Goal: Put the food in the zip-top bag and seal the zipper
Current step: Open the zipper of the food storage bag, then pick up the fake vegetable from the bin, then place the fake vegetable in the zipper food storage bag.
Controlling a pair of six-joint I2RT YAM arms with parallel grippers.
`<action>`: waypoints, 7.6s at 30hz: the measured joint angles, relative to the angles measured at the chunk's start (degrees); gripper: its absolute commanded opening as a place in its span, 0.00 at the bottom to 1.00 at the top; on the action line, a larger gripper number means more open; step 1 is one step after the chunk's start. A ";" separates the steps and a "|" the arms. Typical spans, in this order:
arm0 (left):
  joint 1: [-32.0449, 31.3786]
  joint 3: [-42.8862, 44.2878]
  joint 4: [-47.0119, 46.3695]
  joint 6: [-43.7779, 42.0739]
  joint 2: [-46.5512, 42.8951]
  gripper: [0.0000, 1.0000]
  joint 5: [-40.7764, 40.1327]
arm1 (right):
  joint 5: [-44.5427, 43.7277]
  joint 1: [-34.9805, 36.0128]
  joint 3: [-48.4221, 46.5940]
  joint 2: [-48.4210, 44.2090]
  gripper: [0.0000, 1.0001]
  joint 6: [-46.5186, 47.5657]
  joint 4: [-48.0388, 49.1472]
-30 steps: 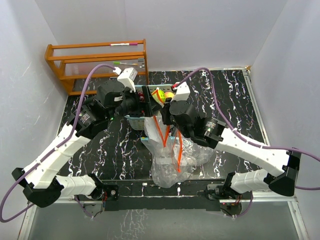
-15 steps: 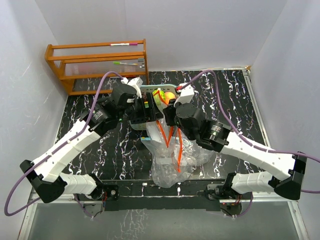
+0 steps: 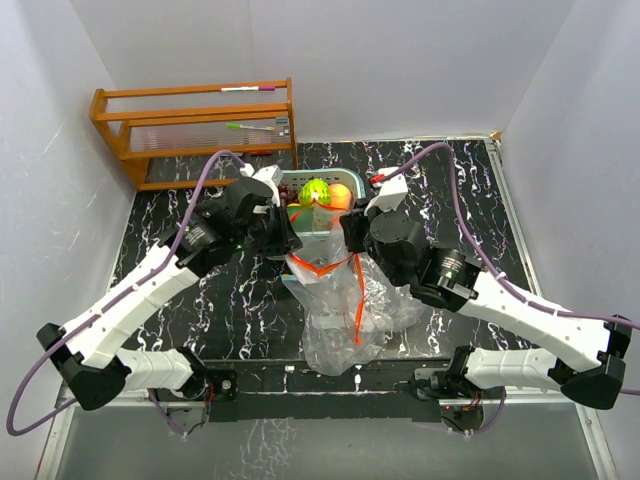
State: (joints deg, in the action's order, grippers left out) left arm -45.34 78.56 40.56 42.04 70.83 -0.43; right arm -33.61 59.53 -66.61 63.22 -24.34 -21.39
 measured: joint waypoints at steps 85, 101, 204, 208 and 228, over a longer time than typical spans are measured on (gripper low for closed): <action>-0.04 -0.72 15.89 -28.24 -13.09 0.00 -50.36 | 13.51 -12.83 -23.12 23.04 0.94 1.29 -2.08; 0.09 -10.64 -0.83 -30.42 -12.94 0.00 -48.63 | 19.02 -19.21 -32.48 42.21 0.97 0.76 -5.75; 9.60 -9.57 -1.46 -27.87 -11.43 0.00 -30.53 | 29.88 -3.63 -17.62 31.12 0.97 -5.53 16.17; 9.60 -9.57 -1.42 -27.87 -11.43 0.00 -30.56 | 30.49 -2.97 -17.81 31.23 0.98 -5.29 15.58; 9.62 -11.98 -0.96 -27.89 -11.52 0.00 -35.47 | 18.29 -1.99 -9.22 12.52 0.99 -3.30 11.61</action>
State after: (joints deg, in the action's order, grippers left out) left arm -35.73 66.59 39.59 14.15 59.31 -35.90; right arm -15.31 57.54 -75.83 75.75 -27.64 -9.78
